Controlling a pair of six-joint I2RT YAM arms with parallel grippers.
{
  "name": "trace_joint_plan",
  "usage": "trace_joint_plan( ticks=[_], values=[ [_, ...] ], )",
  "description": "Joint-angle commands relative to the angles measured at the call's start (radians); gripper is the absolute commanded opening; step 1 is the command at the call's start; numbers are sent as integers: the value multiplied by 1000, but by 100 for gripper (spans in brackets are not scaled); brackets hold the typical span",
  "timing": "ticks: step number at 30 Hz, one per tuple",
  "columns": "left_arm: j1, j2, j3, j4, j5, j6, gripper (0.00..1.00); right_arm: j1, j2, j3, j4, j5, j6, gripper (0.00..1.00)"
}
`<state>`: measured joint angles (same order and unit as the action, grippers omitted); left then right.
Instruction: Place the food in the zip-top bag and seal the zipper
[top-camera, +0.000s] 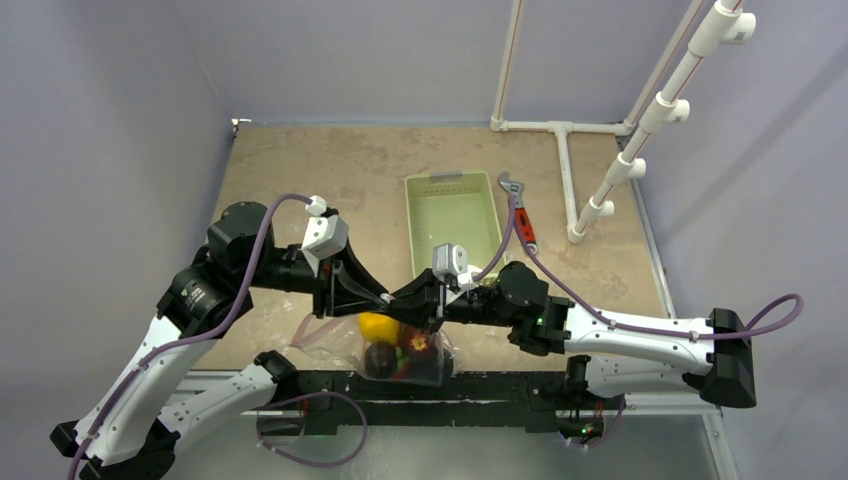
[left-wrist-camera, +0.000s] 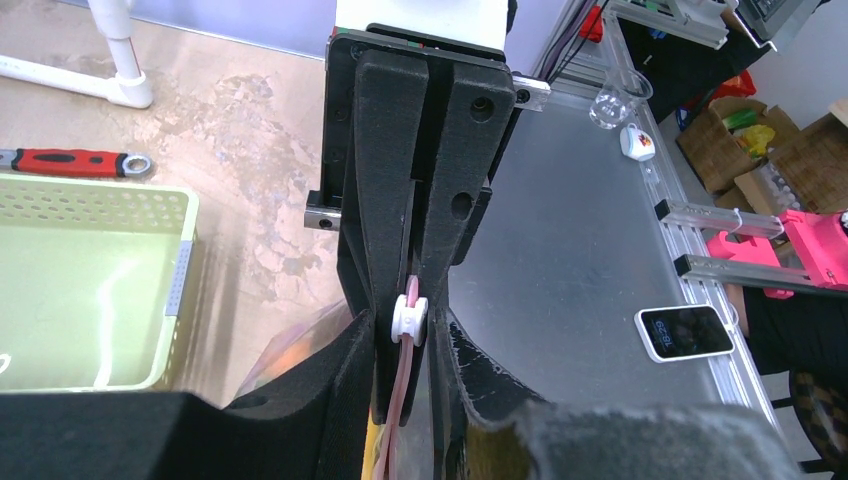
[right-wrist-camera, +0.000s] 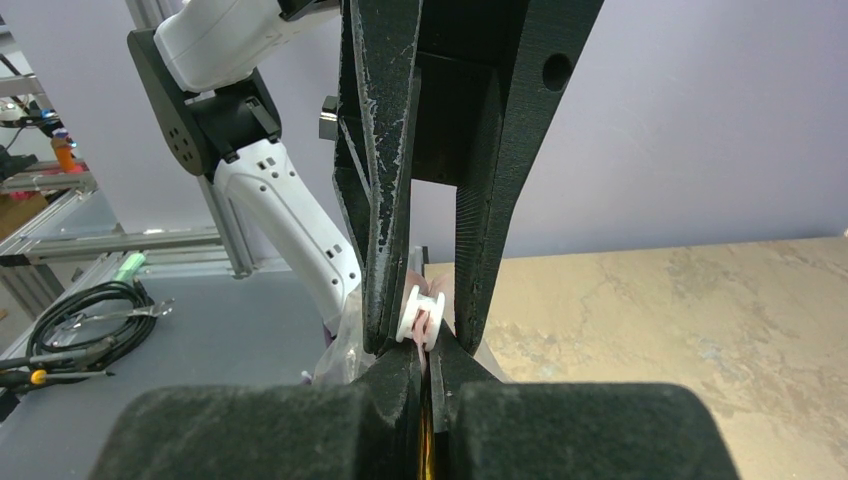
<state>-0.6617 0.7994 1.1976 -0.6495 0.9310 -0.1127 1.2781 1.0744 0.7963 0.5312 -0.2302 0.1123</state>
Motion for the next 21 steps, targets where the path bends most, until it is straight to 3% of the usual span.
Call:
trace_joint_plan(
  ticks=[1,21],
  values=[
    [1,-9,19,43,9,-4,23,4,-13,10,69,-4,1,0],
    [2,-22,27,45,8,-12,29,4,-10,10,70,-1,4,0]
  ],
)
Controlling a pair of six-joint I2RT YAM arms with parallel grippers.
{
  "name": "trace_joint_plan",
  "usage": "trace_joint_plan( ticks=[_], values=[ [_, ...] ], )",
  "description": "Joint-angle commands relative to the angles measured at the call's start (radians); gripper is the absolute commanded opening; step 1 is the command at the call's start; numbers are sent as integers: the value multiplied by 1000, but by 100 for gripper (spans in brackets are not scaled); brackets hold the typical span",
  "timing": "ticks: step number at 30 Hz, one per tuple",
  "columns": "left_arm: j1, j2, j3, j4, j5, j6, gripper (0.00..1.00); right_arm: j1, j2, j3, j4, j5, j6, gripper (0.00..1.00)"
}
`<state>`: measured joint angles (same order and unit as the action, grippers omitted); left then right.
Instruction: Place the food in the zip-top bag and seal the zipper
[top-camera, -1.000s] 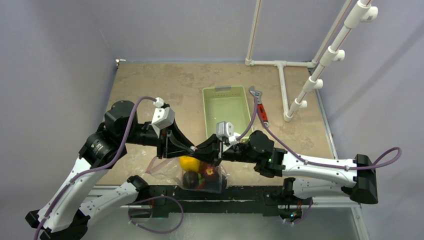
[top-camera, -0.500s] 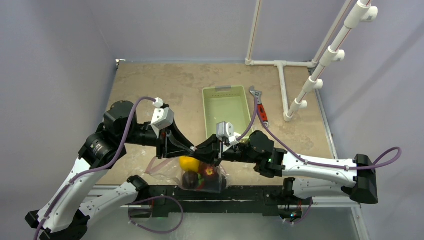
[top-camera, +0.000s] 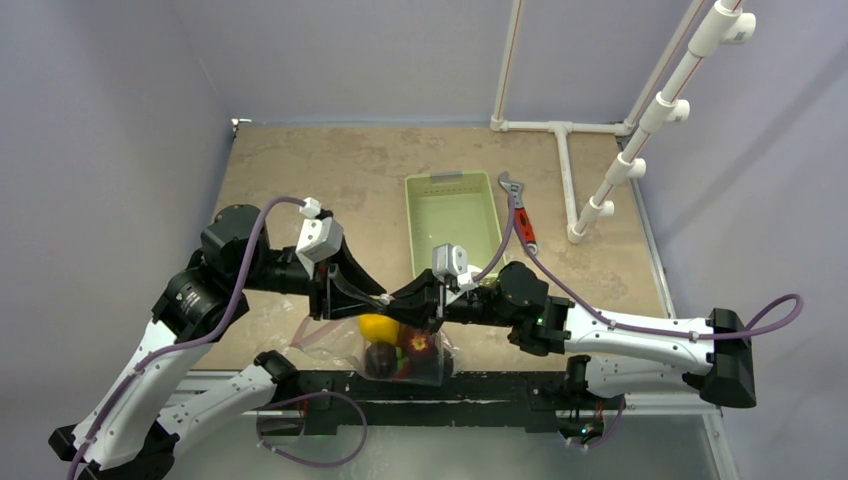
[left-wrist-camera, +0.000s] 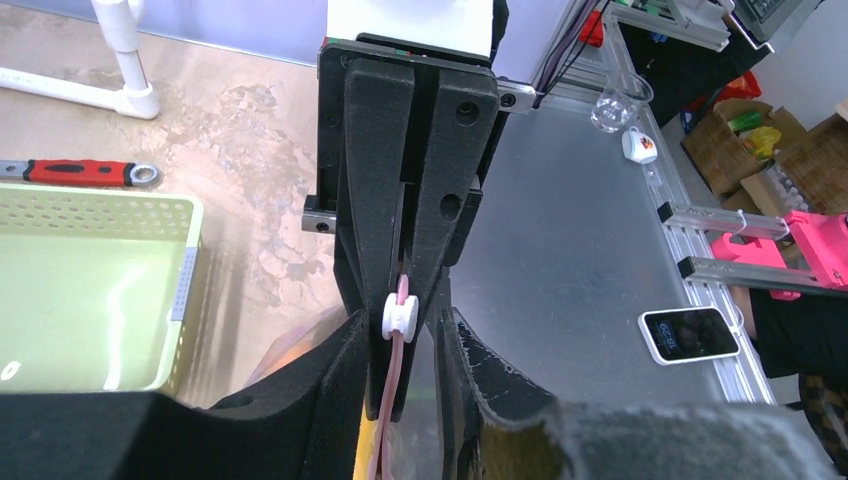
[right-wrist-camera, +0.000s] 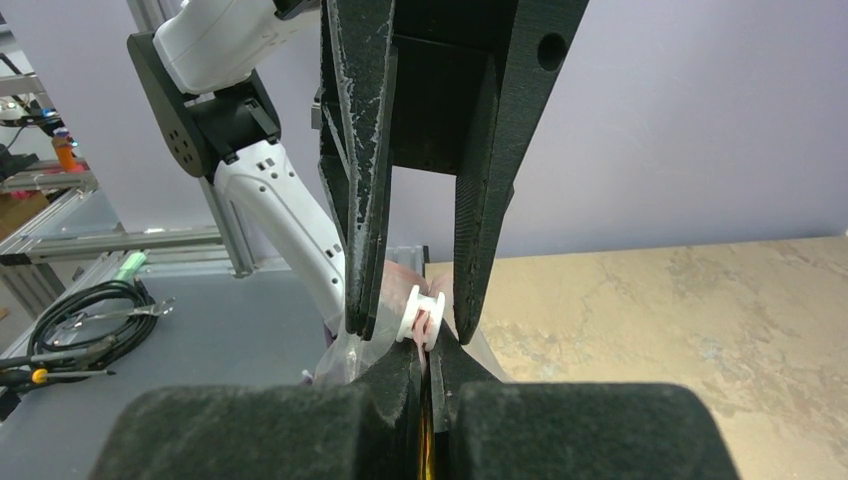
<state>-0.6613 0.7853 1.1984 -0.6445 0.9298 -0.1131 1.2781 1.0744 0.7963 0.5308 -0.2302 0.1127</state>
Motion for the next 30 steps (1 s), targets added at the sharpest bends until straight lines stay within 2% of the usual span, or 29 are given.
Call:
trace_joint_plan(
  ticks=[1,9,14,21,30],
  values=[
    [1,-8,25,41,9,-12,29,3,-9,10,72,0,5,0],
    [0,-5,21,51,19,-14,19,4,-8,10,72,0,8,0],
    [1,-4,15,56,25,-17,0,5,-8,9,72,10,10,0],
    [1,-11,0,38,11,-5,0,4,-14,7,67,44,9,0],
    [1,-29,-15,-59,-78,31,0,5,-76,-21,60,121,6,0]
  ],
)
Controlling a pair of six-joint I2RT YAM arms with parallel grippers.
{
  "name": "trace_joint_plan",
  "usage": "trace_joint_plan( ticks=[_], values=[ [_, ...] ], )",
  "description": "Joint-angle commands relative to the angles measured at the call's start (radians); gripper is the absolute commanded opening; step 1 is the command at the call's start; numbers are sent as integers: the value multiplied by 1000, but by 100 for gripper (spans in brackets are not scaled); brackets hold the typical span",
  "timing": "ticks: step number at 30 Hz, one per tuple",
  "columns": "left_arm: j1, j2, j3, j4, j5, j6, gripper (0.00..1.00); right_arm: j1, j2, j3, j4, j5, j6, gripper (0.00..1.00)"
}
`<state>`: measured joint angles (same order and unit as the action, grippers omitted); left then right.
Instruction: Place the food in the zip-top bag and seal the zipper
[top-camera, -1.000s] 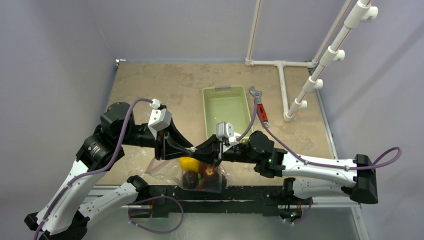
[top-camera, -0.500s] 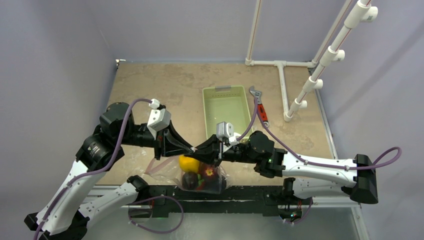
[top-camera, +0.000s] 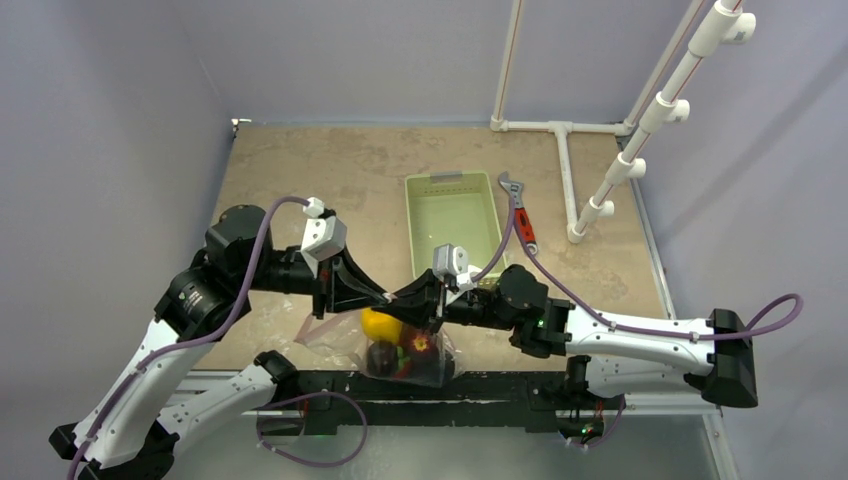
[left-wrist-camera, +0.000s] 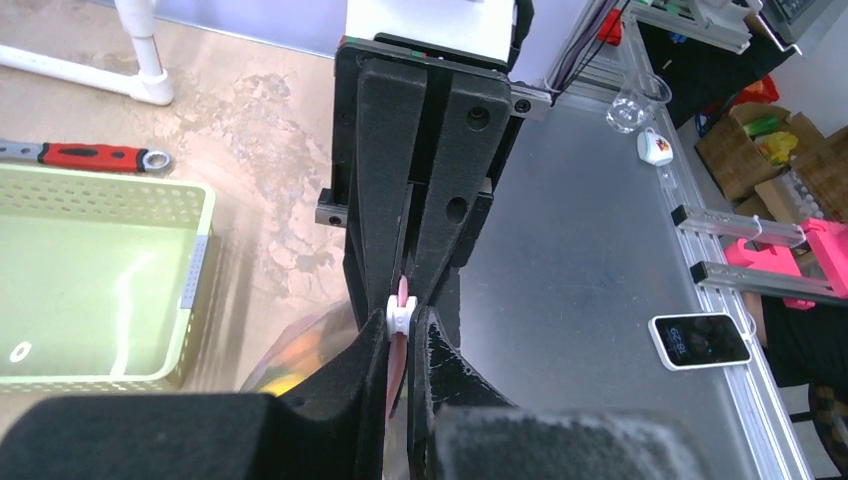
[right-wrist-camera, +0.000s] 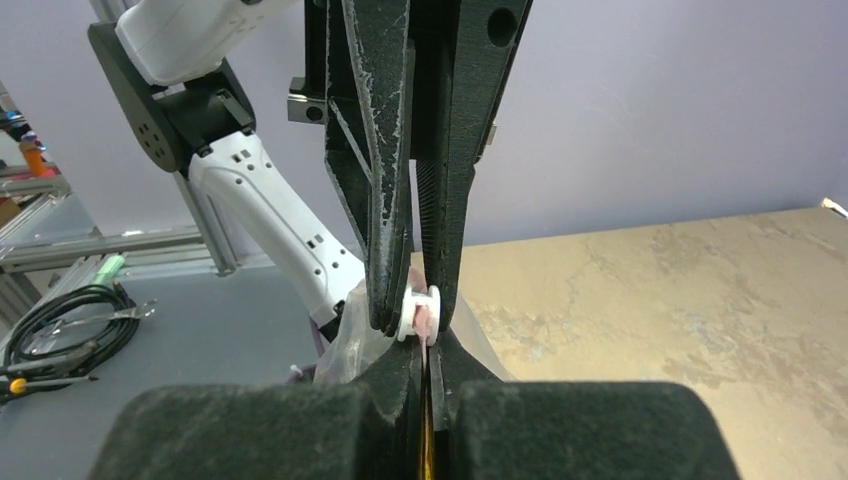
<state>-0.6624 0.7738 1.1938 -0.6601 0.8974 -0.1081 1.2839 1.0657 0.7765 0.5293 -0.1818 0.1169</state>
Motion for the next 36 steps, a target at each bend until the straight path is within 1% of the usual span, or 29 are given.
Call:
trace_joint_plan(
  ticks=[1,14,20,25,29,36],
  values=[
    [2,-21,-16,-50,-56,27,0,-2,-75,-3,60,82,0,0],
    [2,-70,-62,-108,-152,8,0,-2,-149,-25,21,171,-5,0],
    [2,-104,-90,-133,-215,-21,0,-2,-200,-33,-18,263,-7,0],
    [2,-123,-78,-192,-286,-38,0,-3,-226,-34,-44,350,-6,0],
    [2,-137,-63,-240,-347,-52,0,-2,-218,-27,-72,424,-10,0],
    [2,-152,-30,-308,-413,-76,0,-1,-203,-35,-62,548,-4,0]
  ],
)
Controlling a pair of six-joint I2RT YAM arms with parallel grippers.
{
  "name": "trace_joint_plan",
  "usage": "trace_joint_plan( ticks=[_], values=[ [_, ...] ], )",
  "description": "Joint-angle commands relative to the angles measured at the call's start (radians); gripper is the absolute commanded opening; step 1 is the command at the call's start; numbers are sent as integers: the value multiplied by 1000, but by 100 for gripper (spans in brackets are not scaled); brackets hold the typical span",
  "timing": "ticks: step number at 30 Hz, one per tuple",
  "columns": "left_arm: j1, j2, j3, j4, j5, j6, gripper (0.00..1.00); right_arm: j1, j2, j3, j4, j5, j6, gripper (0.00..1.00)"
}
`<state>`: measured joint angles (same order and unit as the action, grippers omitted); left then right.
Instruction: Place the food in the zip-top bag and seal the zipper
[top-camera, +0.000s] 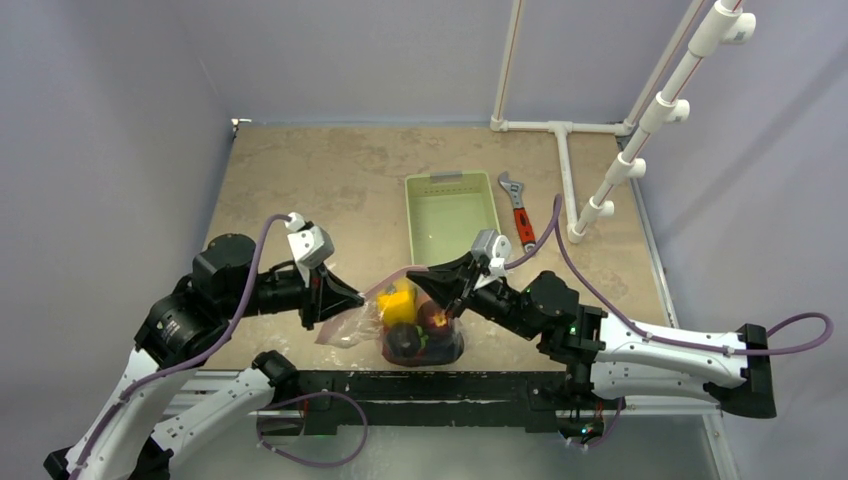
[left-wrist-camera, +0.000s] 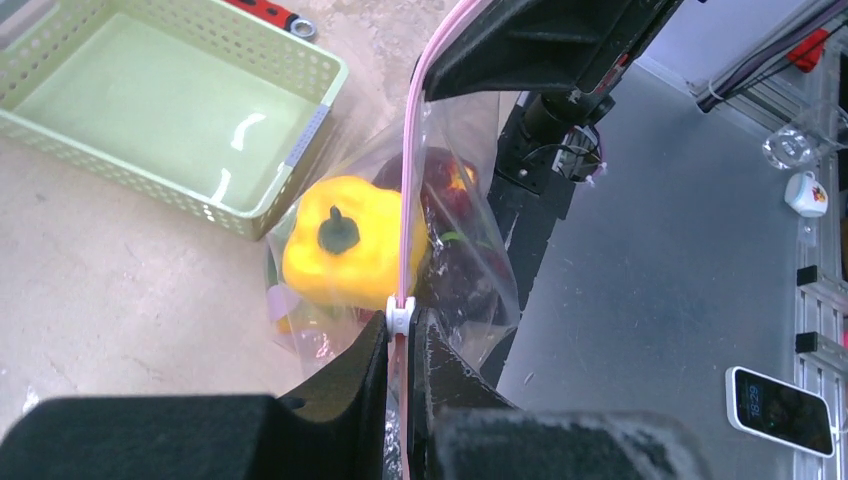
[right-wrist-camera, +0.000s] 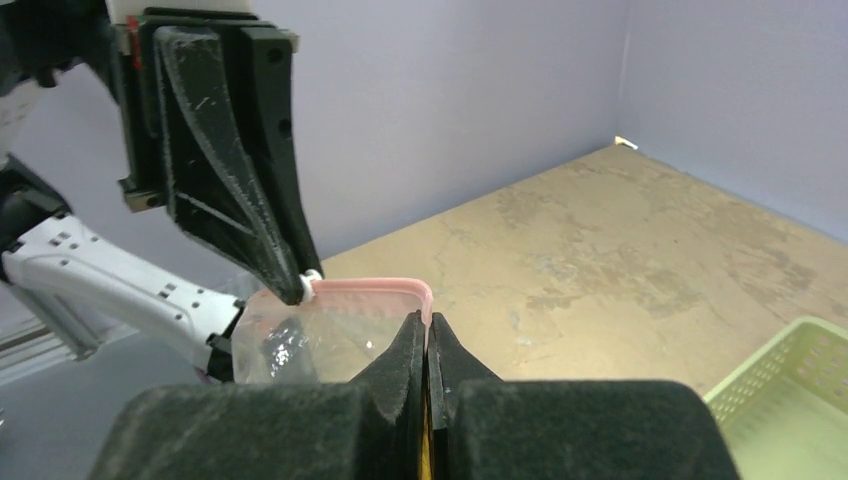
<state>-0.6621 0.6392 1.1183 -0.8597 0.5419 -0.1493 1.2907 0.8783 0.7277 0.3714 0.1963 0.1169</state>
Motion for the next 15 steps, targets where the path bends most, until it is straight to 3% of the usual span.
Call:
trace_joint_plan(
  ticks=[1,15],
  values=[
    [2,-21,49,-117,-66,-37,0,-8,-11,16,92,186,0,0],
    [1,-43,132,-220,-148,-90,0,-9,-17,42,20,437,68,0]
  ],
)
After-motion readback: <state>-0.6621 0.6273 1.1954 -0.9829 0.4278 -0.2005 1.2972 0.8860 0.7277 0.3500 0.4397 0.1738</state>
